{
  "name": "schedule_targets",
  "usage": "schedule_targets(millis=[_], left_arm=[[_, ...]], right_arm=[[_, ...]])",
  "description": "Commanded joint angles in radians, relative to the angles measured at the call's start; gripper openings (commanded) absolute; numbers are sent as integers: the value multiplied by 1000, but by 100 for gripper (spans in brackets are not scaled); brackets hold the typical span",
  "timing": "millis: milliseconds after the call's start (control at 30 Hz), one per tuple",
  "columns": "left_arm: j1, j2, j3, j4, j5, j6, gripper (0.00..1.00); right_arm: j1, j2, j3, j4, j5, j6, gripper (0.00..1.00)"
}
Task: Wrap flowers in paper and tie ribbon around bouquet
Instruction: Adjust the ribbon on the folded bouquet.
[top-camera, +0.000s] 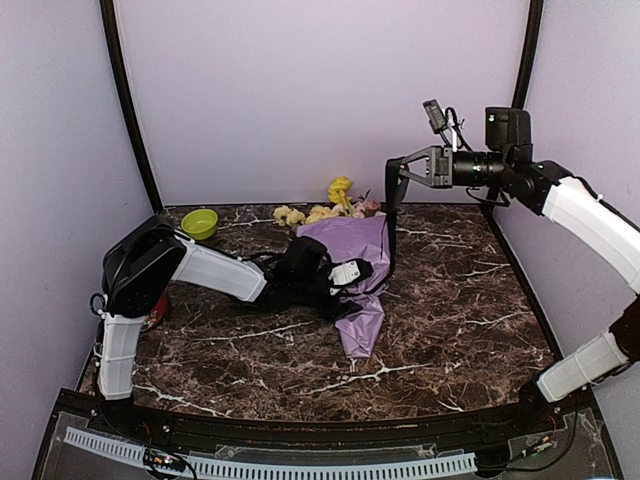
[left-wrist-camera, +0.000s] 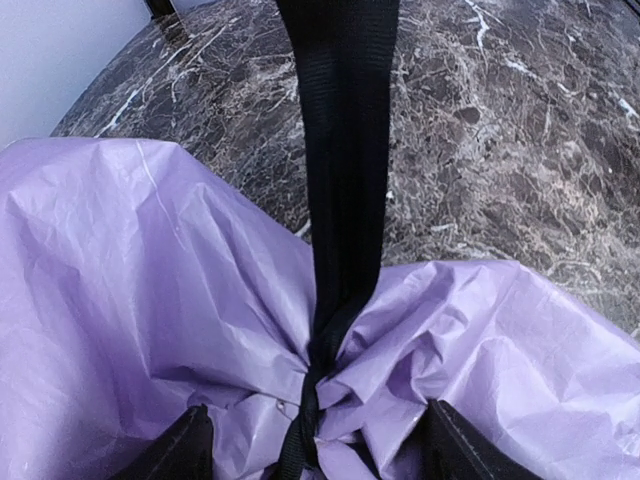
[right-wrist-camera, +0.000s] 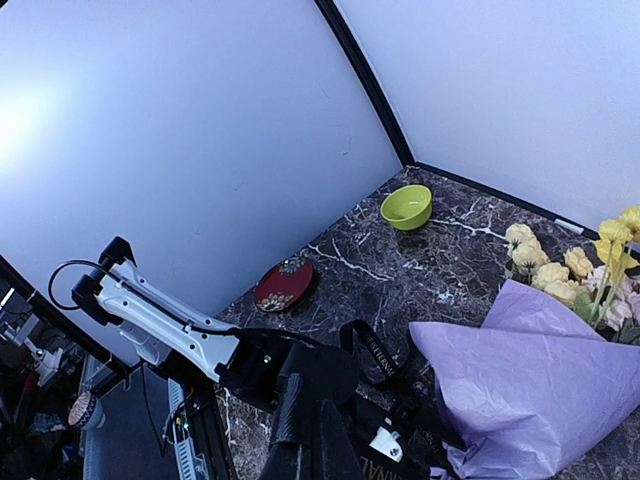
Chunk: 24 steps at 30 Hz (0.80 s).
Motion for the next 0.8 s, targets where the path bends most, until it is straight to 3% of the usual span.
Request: schedule_targets(millis=[0, 333, 767], left_arm=[[-6, 46, -6, -136, -55, 97, 72], [-4, 77, -65, -150, -67, 100, 70], [23, 85, -87, -139, -44, 66, 65]], right_arm=[[9, -5, 74, 27, -9, 14, 0], [9, 0, 222, -53, 78, 8, 0], [-52, -11, 255, -124, 151, 4, 0]])
